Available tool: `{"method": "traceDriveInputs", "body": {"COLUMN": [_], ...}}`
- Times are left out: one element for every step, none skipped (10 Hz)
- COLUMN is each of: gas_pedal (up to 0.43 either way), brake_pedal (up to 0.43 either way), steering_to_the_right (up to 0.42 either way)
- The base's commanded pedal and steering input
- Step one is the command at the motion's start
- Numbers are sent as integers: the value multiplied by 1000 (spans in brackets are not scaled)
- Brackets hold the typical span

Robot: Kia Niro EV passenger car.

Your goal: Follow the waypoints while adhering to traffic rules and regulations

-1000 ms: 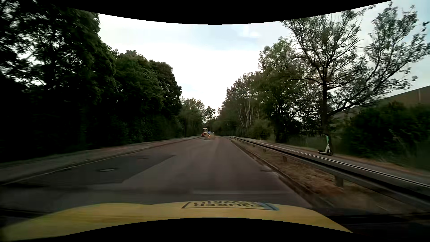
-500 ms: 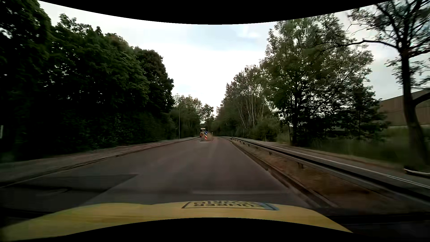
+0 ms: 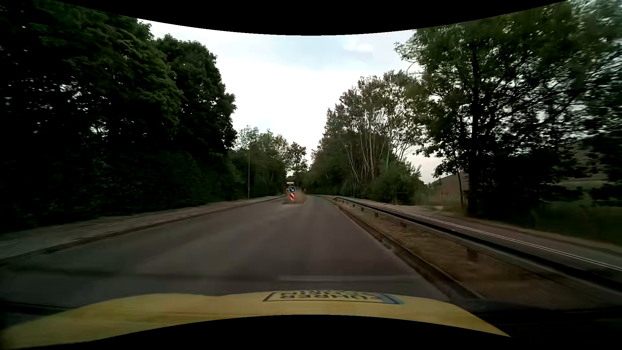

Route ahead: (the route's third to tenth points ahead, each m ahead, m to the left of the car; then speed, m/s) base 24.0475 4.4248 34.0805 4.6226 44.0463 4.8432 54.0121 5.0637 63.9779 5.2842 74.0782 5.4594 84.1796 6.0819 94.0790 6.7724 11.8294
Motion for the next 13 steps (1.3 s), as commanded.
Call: {"method": "traceDriveInputs", "body": {"gas_pedal": [79,79,67,67,67,67,67,67,67,67,67,59,59], "brake_pedal": [0,0,0,0,0,0,0,0,0,0,0,0,0], "steering_to_the_right": [0,0,0,0,0,0,0,0,0,0,0,0,0]}}
